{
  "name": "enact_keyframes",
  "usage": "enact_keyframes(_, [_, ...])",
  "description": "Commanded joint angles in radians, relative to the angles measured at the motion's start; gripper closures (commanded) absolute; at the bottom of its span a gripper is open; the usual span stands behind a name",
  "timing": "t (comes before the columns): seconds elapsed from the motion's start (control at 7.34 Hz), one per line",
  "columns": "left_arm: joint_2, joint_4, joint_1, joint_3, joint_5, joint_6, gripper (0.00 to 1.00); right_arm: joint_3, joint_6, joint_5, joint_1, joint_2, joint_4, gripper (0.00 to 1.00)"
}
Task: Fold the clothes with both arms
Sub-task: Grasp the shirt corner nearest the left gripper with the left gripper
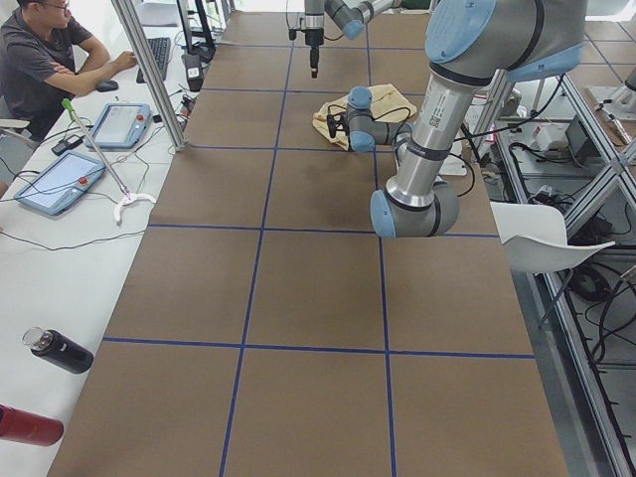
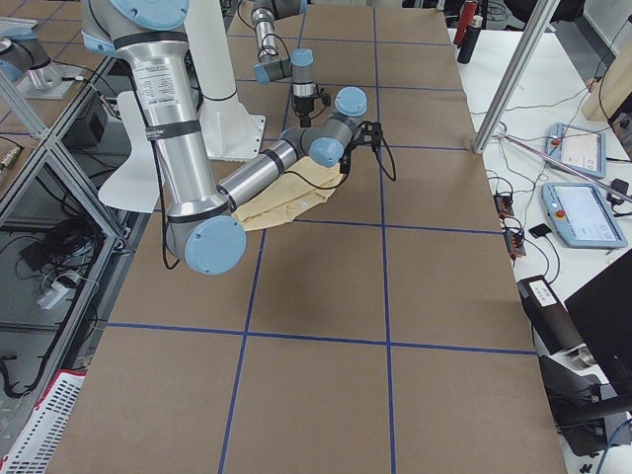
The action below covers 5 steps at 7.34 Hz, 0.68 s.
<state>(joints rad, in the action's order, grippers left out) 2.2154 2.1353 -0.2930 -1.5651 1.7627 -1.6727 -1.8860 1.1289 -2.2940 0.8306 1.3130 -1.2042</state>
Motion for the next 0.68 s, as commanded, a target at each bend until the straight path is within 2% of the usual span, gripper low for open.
enact_keyframes(0.0, [0.004, 0.0, 0.002, 0.011, 0.0, -0.001, 0.39, 0.001, 0.0, -0.004, -0.001, 0.0, 0.0, 0.0])
enact_keyframes(0.14, [0.013, 0.0, 0.002, 0.017, 0.0, -0.001, 0.58, 0.001, 0.0, -0.002, 0.001, 0.0, 0.0, 0.0])
enact_keyframes(0.27, [0.018, -0.002, 0.0, 0.017, 0.0, -0.004, 0.89, 0.001, 0.0, -0.002, 0.001, 0.0, 0.0, 0.0])
enact_keyframes(0.41, [0.017, -0.002, 0.0, 0.016, 0.001, -0.002, 1.0, 0.001, 0.0, -0.002, 0.001, 0.002, 0.0, 0.0])
enact_keyframes(0.54, [0.018, -0.003, -0.003, 0.011, 0.004, -0.002, 1.0, 0.001, 0.0, -0.001, 0.001, 0.003, 0.0, 0.0])
